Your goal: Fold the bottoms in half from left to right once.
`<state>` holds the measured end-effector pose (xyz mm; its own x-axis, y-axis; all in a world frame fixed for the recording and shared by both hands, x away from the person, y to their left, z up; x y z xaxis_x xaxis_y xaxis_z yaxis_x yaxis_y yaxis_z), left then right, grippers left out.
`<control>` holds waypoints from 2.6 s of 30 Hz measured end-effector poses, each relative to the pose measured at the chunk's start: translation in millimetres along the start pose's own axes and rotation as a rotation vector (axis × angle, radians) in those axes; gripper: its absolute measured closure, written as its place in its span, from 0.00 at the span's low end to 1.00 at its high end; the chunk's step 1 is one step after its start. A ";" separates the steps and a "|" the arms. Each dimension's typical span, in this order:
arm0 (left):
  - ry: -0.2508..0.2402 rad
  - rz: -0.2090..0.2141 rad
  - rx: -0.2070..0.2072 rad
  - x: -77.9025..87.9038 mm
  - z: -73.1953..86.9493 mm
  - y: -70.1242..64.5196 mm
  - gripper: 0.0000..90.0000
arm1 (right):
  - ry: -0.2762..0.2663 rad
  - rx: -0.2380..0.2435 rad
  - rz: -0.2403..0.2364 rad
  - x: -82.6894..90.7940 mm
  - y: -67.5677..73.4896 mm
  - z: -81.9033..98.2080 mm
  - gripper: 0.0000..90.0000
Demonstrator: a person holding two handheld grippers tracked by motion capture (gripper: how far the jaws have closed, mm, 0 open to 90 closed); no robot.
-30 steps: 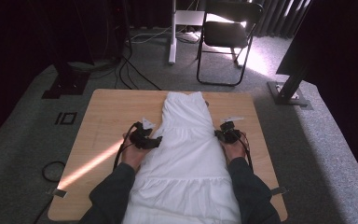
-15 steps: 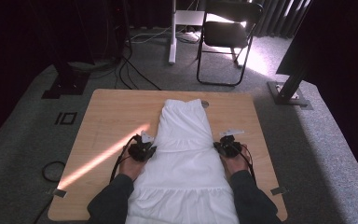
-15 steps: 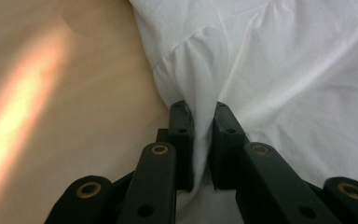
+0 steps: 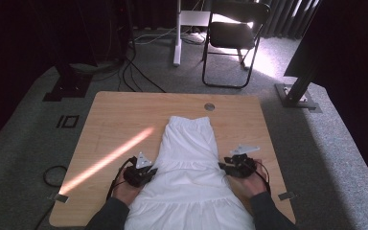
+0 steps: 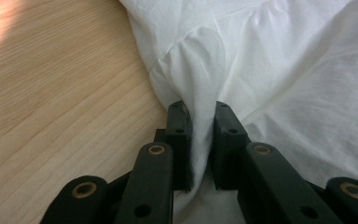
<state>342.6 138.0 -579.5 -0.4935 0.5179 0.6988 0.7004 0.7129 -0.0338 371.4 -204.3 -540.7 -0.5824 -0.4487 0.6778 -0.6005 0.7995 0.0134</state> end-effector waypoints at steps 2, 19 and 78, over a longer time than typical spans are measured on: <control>-0.004 -0.003 -0.005 -0.3 0.3 -0.3 0.89 | -0.018 0.004 -0.002 -5.2 -6.7 -17.5 0.81; -0.045 0.010 0.008 -0.5 4.2 1.6 0.87 | 0.067 -0.221 -0.070 -127.9 -14.4 -98.4 0.56; 0.002 -0.096 0.158 -108.1 -113.9 56.1 0.75 | -0.003 -0.254 0.179 -120.3 -54.7 -58.0 0.93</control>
<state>493.9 68.2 -575.5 -0.5534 0.4430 0.7054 0.5603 0.8246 -0.0783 506.1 -170.9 -580.3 -0.6683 -0.2925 0.6840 -0.3322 0.9400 0.0775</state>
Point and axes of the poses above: each handheld gripper's, and its own axes: x roughly backward along the jaws, z roughly out of its underside, y roughly to its left, the point moved 4 cm from there along -x, roughly forward along the jaws, and after that the axes turned 4 degrees about z, right-handed, at the moved point
